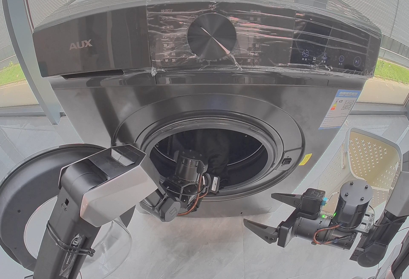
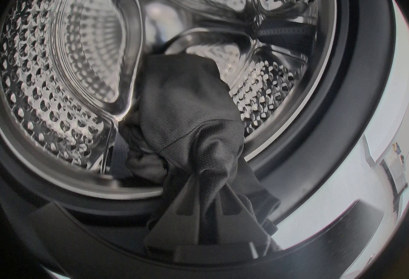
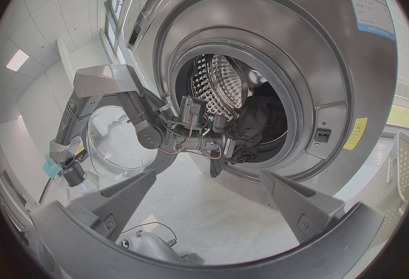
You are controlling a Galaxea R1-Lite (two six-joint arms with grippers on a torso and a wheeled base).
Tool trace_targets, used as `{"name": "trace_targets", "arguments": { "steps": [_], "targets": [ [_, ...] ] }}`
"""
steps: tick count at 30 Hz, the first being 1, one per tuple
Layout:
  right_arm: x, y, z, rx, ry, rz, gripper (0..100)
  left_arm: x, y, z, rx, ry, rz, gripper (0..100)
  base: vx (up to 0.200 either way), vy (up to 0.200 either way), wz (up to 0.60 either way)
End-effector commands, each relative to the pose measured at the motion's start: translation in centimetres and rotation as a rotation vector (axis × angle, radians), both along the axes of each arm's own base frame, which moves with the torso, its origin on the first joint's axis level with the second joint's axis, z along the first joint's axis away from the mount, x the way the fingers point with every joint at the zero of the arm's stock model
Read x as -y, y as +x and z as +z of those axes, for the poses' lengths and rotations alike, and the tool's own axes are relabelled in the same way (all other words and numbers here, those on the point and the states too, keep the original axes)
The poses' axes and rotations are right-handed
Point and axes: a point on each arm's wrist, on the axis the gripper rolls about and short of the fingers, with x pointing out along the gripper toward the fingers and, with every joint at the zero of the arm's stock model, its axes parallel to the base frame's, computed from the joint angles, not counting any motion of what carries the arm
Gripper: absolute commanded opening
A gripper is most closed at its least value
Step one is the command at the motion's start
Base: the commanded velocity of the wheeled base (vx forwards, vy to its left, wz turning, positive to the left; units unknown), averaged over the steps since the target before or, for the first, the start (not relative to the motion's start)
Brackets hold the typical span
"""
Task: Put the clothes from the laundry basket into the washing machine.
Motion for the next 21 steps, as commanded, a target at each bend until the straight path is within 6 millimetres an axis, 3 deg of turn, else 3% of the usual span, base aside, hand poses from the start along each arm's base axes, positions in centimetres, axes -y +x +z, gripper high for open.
{"name": "trace_targets", "arguments": {
  "steps": [1,9,21],
  "targets": [
    [-0.1,0.0,0.2,0.006,0.006,0.002,100,-0.1,0.5,0.2,0.026,-0.024,0.009,0,0.0,0.0,0.0],
    [-0.1,0.0,0.1,0.004,0.004,0.004,100,-0.7,4.8,3.9,0.235,-0.146,0.111,0,0.0,0.0,0.0],
    [-0.1,0.0,0.0,0.002,0.002,0.004,100,-0.2,8.1,4.8,0.36,-0.212,0.19,0,0.0,0.0,0.0]
  ]
}}
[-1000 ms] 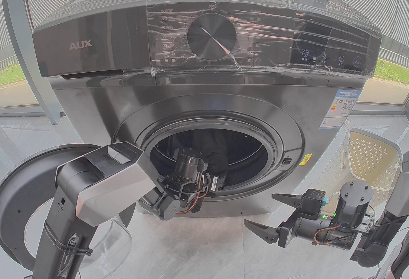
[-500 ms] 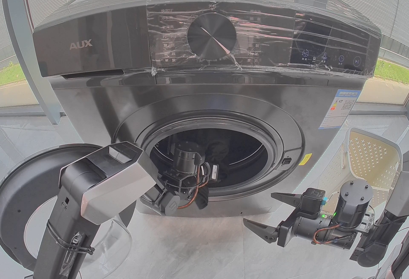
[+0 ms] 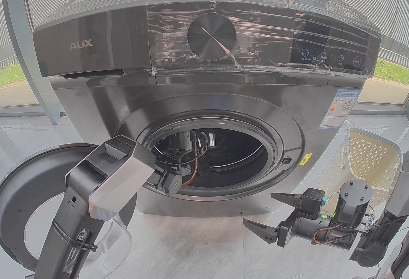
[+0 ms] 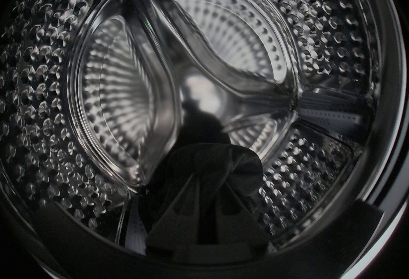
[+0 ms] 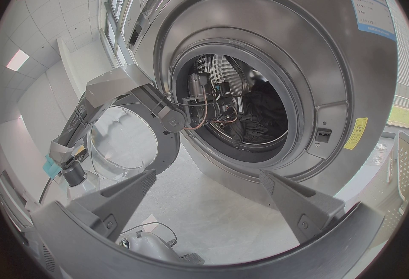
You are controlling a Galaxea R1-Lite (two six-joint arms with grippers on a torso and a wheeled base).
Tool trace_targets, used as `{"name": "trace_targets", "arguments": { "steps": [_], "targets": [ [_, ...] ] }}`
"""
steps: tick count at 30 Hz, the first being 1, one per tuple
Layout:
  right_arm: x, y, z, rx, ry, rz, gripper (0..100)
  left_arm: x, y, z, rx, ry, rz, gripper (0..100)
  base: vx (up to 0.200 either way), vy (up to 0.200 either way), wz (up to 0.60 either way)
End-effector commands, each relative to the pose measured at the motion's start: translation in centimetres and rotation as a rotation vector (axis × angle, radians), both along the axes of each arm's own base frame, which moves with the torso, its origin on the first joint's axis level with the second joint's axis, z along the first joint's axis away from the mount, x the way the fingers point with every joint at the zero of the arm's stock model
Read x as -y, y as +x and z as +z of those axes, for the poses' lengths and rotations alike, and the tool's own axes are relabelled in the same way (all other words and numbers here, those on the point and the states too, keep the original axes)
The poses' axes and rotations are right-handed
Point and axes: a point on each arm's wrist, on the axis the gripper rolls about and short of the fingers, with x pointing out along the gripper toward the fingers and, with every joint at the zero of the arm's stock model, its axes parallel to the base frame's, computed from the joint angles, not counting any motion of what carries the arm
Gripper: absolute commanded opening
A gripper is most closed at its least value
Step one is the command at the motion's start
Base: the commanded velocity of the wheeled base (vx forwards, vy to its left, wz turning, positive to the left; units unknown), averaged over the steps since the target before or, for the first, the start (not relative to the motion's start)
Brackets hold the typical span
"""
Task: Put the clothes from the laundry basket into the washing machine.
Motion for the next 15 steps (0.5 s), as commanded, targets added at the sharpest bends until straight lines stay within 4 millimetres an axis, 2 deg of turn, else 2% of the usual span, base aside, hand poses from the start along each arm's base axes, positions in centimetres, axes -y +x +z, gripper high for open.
{"name": "trace_targets", "arguments": {
  "steps": [1,12,15],
  "targets": [
    [0.0,0.0,-0.1,-0.002,-0.002,0.001,100,-0.1,1.7,-0.6,0.038,-0.02,0.046,0,0.0,0.0,0.0],
    [0.0,0.0,-0.1,-0.003,-0.003,0.001,100,-1.0,4.1,1.2,0.131,-0.067,0.123,0,0.0,0.0,0.0],
    [0.0,0.0,-0.1,-0.003,-0.003,0.001,100,-1.1,4.4,1.1,0.136,-0.07,0.137,0,0.0,0.0,0.0]
  ]
}}
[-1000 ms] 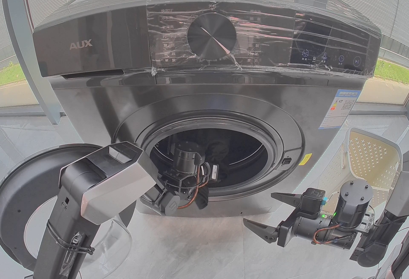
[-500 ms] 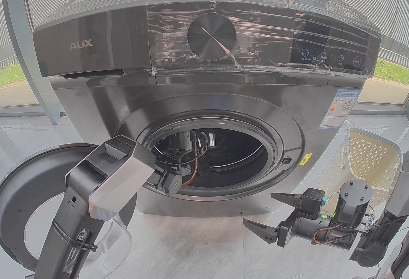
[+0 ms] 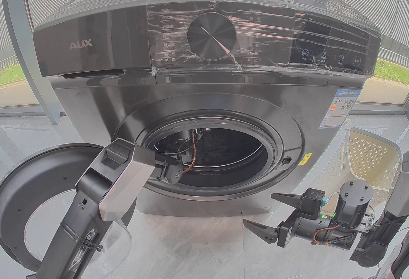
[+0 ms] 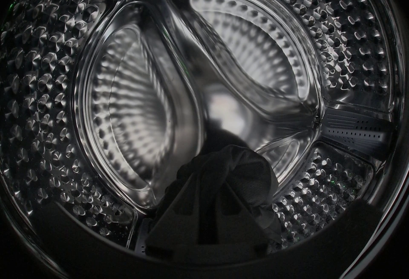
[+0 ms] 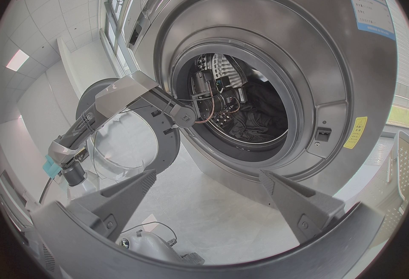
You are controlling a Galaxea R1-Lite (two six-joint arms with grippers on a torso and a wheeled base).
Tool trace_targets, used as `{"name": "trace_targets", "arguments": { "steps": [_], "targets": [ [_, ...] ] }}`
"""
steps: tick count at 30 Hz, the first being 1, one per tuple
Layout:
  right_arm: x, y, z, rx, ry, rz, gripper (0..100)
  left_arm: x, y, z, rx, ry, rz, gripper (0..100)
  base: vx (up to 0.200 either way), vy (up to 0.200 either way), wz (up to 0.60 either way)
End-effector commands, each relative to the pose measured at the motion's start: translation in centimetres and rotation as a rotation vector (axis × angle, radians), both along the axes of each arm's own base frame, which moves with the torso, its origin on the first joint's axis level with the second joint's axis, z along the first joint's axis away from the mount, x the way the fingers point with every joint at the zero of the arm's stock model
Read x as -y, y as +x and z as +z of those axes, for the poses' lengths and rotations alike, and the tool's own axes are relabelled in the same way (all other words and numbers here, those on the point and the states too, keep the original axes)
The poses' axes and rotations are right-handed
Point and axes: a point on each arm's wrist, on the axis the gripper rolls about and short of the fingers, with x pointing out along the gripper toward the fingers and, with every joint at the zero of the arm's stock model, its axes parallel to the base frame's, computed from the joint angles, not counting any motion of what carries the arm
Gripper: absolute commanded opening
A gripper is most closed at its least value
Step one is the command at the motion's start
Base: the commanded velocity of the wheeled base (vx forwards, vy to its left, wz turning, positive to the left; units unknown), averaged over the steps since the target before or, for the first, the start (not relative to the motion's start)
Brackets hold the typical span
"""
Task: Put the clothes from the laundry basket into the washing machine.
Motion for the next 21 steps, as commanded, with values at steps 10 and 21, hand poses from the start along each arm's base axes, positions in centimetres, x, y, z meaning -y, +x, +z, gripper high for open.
{"name": "trace_targets", "arguments": {
  "steps": [10,21],
  "targets": [
    [0.0,0.0,-0.1,-0.003,-0.002,0.001,100,-0.1,0.4,-0.9,-0.002,0.0,0.01,0,0.0,0.0,0.0],
    [0.0,-0.1,-0.1,-0.004,-0.003,0.001,100,1.2,-1.1,-2.0,-0.043,0.023,-0.025,100,0.0,0.0,0.0]
  ]
}}
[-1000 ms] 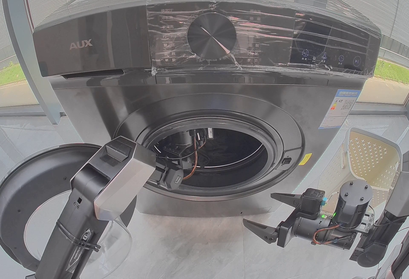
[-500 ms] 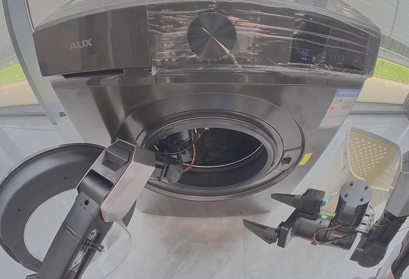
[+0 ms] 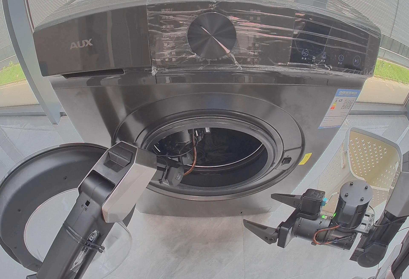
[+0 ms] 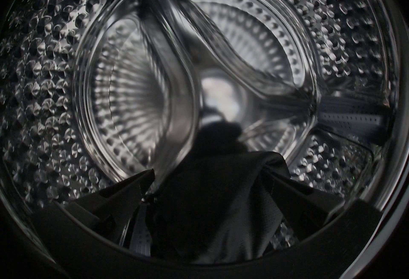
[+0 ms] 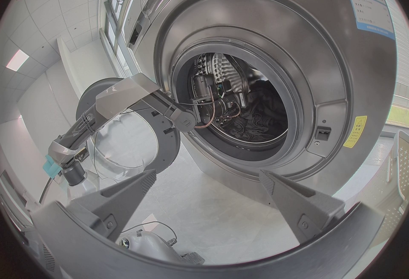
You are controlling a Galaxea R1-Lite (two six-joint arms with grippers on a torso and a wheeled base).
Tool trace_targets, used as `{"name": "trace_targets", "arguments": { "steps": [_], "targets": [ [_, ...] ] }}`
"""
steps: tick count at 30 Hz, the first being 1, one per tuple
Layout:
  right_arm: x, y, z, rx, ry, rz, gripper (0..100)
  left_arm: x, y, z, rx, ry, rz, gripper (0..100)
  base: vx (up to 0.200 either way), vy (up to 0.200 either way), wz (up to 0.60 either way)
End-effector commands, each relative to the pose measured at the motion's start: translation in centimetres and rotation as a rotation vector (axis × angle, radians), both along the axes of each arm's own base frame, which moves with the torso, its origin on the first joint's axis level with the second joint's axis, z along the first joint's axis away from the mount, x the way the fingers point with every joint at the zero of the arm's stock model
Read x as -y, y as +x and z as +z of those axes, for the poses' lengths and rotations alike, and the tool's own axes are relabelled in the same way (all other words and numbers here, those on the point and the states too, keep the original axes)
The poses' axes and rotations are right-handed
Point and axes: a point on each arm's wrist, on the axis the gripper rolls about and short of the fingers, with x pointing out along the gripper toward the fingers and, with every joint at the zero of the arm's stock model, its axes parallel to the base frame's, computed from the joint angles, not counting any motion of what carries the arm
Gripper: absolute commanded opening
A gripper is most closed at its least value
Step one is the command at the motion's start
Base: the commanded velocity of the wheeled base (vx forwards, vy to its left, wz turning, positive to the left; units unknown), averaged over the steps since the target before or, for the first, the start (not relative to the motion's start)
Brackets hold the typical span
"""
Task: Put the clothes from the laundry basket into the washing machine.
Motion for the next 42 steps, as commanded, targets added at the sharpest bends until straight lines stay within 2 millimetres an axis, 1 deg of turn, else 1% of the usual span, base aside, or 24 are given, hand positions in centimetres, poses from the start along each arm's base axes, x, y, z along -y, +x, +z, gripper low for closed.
{"name": "trace_targets", "arguments": {
  "steps": [1,3,5,6,8,10,11,13,16,20,21,22,23,24,25,31,34,35,36,37,38,39,40,42],
  "targets": [
    [0.0,0.0,-0.1,-0.002,-0.002,0.001,100,1.1,-1.7,-1.1,-0.052,0.035,-0.035,100,0.0,0.0,0.0],
    [0.0,0.0,-0.1,-0.003,-0.003,0.001,100,1.9,-2.8,-0.8,-0.069,0.046,-0.065,100,0.0,0.0,0.0],
    [0.1,-0.1,-0.1,-0.003,-0.003,0.001,100,2.4,-3.6,-1.0,-0.091,0.06,-0.085,100,0.0,0.0,0.0],
    [0.1,-0.1,-0.1,-0.003,-0.003,0.001,100,2.7,-4.6,-1.6,-0.12,0.08,-0.106,100,0.0,0.0,0.0],
    [0.1,-0.1,-0.1,-0.003,-0.003,0.001,100,3.1,-6.0,-1.7,-0.14,0.096,-0.155,100,0.0,0.0,0.0],
    [0.1,-0.1,0.0,-0.002,-0.002,-0.001,100,3.1,-6.8,-1.7,-0.148,0.103,-0.18,100,0.0,0.0,0.0],
    [0.1,-0.1,0.0,-0.002,-0.002,-0.001,100,3.0,-7.6,-1.8,-0.161,0.12,-0.201,100,0.0,0.0,0.0],
    [0.1,-0.1,0.0,-0.002,-0.002,-0.001,100,3.0,-8.4,-1.7,-0.164,0.132,-0.213,100,0.0,0.0,0.0],
    [0.1,-0.1,0.0,-0.002,-0.002,-0.001,100,3.0,-10.0,-1.5,-0.183,0.148,-0.231,100,0.0,0.0,0.0],
    [0.1,-0.1,0.0,-0.002,-0.002,-0.001,100,3.0,-12.7,-1.4,-0.216,0.173,-0.264,100,0.0,0.0,0.0],
    [0.1,-0.1,0.0,-0.002,-0.002,-0.001,100,2.9,-12.8,-1.4,-0.218,0.174,-0.264,100,0.0,0.0,0.0],
    [0.1,-0.1,-0.1,-0.003,-0.003,-0.001,100,2.7,-14.0,-1.4,-0.235,0.187,-0.278,100,0.0,0.0,0.0],
    [0.1,-0.1,-0.1,-0.003,-0.003,-0.001,100,2.7,-14.1,-1.4,-0.237,0.189,-0.279,100,0.0,0.0,0.0],
    [0.1,-0.1,-0.1,-0.006,-0.003,0.001,100,2.7,-15.4,-1.5,-0.254,0.202,-0.298,100,0.0,0.0,0.0],
    [0.1,-0.1,-0.1,-0.006,-0.003,0.001,100,2.7,-15.6,-1.5,-0.256,0.204,-0.301,100,0.0,0.0,0.0],
    [0.2,-0.2,-0.1,-0.009,-0.006,-0.001,100,2.3,-19.0,-1.6,-0.267,0.218,-0.345,100,0.0,0.0,0.0],
    [0.3,-0.2,-0.2,-0.014,-0.01,-0.002,100,1.5,-20.8,-0.3,-0.273,0.223,-0.35,100,0.0,0.0,0.0],
    [0.3,-0.2,-0.2,-0.014,-0.01,-0.002,100,1.5,-20.8,-0.3,-0.273,0.223,-0.35,100,0.0,0.0,0.0],
    [0.4,-0.3,-0.2,-0.017,-0.011,-0.004,100,0.9,-21.7,0.7,-0.267,0.215,-0.355,100,0.0,0.0,0.0],
    [0.4,-0.3,-0.1,-0.013,-0.008,-0.004,100,0.5,-22.2,1.2,-0.265,0.21,-0.355,100,0.0,0.0,0.0],
    [0.4,-0.3,-0.1,-0.01,-0.007,-0.007,100,0.1,-22.6,1.9,-0.257,0.202,-0.352,100,0.0,0.0,0.0],
    [0.4,-0.3,-0.1,-0.01,-0.007,-0.008,100,0.0,-22.8,2.1,-0.254,0.2,-0.35,100,0.0,0.0,0.0],
    [0.6,-0.2,0.2,0.002,-0.002,-0.022,100,-0.7,-23.7,3.3,-0.232,0.182,-0.339,100,0.0,0.0,0.0],
    [0.8,0.0,0.8,0.028,0.013,-0.05,100,-1.6,-24.3,4.7,-0.203,0.161,-0.294,100,0.0,0.0,0.0]
  ]
}}
